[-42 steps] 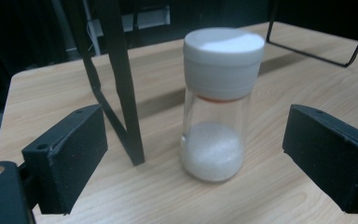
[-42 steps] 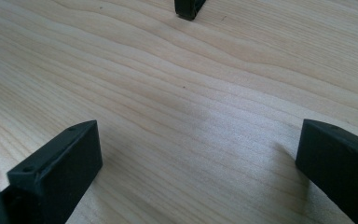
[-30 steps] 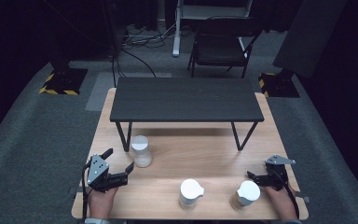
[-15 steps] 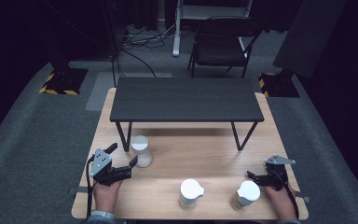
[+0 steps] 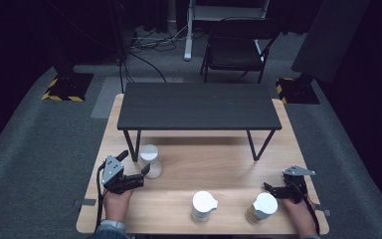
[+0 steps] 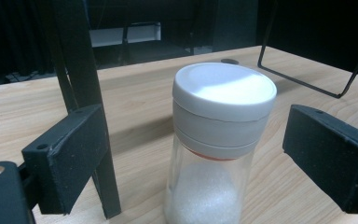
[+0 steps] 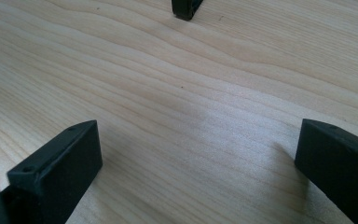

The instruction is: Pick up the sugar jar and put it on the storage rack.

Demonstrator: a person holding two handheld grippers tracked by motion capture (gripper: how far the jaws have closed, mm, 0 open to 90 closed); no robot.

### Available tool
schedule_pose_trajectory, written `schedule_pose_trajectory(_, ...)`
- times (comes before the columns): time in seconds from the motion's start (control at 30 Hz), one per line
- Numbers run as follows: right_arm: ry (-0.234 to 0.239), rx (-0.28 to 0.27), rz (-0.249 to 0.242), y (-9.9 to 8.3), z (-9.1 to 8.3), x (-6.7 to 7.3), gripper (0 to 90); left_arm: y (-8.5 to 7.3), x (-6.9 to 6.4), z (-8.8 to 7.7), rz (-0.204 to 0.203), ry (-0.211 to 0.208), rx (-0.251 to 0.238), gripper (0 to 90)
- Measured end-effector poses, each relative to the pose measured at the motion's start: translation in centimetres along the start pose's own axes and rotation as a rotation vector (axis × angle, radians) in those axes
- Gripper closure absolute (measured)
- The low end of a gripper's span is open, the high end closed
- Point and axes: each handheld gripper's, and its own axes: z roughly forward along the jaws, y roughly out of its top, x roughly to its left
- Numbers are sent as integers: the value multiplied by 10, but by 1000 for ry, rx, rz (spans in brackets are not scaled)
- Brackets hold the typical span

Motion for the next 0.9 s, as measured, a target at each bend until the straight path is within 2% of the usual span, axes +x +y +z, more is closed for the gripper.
schedule_pose_trajectory(0.2, -1, -1, -1, 0, 0, 0, 2, -1, -2, 6, 15, -1, -10, 60)
schedule_pose_trajectory(0.47, -5, -1, 3, 0, 0, 1, 3, 0, -2, 16, 14, -18, -6, 62)
schedule_pose_trajectory(0.73, -9, -1, 7, -1, -1, 2, 3, 5, -6, 28, 36, -32, 11, 112)
schedule_pose_trajectory(0.9, -10, -1, 8, -1, -1, 2, 3, 5, -5, 32, 31, -37, 11, 124)
